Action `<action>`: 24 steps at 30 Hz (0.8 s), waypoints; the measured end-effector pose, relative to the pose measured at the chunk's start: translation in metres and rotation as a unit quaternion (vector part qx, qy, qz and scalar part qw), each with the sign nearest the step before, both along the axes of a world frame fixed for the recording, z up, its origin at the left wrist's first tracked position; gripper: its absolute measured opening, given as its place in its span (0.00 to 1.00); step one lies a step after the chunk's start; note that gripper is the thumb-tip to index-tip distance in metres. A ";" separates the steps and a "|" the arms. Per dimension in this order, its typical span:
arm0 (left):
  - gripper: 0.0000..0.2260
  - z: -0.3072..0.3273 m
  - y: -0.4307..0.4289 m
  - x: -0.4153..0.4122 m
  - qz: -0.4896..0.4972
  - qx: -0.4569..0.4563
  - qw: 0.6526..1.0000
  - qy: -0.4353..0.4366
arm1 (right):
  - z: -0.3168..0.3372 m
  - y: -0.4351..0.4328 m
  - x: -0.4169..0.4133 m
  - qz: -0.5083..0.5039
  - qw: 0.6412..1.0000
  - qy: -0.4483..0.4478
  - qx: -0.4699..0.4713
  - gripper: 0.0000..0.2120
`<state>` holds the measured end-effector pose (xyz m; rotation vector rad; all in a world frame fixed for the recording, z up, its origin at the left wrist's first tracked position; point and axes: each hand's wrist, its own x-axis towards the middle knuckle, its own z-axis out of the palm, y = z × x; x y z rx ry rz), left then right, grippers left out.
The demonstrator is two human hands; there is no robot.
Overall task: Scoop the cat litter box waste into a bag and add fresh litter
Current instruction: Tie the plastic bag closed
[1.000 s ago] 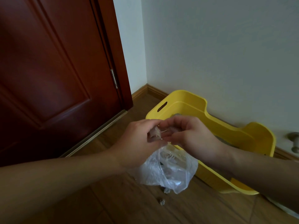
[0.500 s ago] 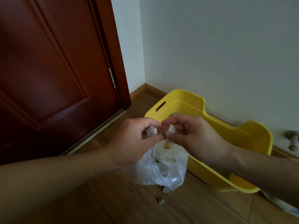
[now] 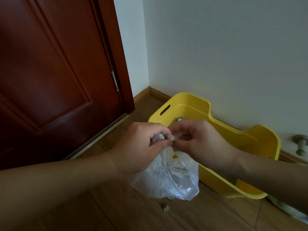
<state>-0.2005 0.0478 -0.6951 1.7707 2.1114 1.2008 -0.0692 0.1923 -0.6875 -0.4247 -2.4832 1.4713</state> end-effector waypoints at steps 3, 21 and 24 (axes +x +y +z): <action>0.02 0.002 0.001 -0.001 0.012 0.007 1.000 0.008 | -0.004 0.000 0.001 0.006 0.998 0.019 0.053 0.07; 0.04 -0.002 0.006 -0.007 0.046 0.038 0.993 -0.103 | -0.020 0.008 -0.009 -0.087 0.994 0.041 -0.048 0.10; 0.02 0.000 0.007 -0.008 0.030 0.008 0.995 -0.097 | -0.022 0.005 -0.012 -0.094 0.994 0.039 -0.035 0.11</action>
